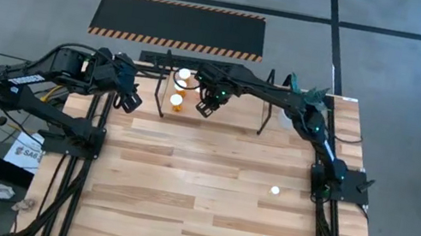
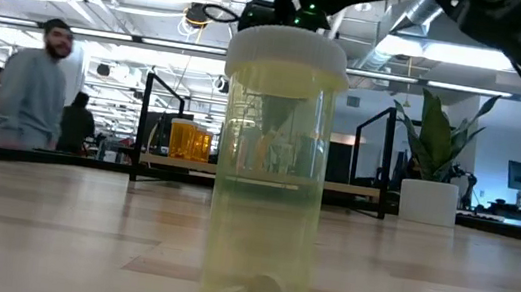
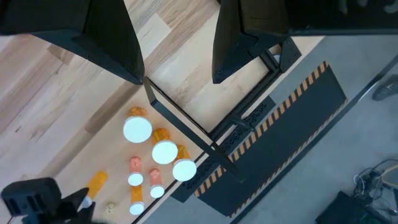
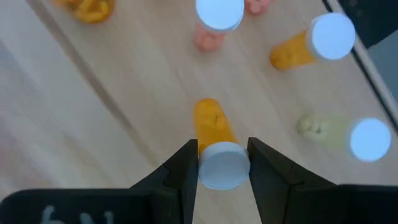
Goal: Pick and place medicine bottles onto shelf by color
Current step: Put the top small orange pill bottle on the shelf aligned with the other small orange pill bottle
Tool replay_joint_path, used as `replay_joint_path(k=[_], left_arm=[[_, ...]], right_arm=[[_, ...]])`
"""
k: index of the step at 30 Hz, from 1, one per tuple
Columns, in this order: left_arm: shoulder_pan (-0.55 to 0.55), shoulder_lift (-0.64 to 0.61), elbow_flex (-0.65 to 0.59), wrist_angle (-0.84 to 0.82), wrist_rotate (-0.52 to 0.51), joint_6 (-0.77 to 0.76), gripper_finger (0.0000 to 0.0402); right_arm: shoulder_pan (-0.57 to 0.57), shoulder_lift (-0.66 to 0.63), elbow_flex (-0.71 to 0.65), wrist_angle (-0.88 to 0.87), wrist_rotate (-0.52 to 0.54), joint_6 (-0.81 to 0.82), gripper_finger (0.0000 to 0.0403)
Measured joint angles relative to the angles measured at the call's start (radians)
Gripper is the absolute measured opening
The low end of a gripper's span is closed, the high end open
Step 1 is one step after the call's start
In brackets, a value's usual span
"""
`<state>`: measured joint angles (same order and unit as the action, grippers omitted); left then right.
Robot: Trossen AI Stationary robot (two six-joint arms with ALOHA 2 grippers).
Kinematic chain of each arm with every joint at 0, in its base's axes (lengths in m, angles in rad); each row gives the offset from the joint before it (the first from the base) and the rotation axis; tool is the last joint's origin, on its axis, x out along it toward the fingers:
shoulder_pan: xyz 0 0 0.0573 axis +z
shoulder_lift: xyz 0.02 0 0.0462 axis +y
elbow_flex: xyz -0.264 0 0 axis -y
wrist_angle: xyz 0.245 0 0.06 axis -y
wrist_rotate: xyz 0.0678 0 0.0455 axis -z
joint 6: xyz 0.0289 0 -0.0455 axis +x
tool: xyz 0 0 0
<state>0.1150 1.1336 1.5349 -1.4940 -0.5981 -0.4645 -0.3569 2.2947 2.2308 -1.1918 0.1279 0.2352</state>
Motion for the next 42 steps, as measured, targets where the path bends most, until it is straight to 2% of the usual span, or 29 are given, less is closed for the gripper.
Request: replay_joint_path(k=[13,42], left_arm=[[0.0,0.0,0.0,0.0,-0.009,0.004,0.0178],[0.0,0.0,0.0,0.004,-0.011,-0.015,0.0178]], right_arm=[[-0.003,0.051,0.041,-0.017,0.11,-0.147,0.0141],[-0.004,0.051,0.04,0.037,0.109,-0.549,0.0138]])
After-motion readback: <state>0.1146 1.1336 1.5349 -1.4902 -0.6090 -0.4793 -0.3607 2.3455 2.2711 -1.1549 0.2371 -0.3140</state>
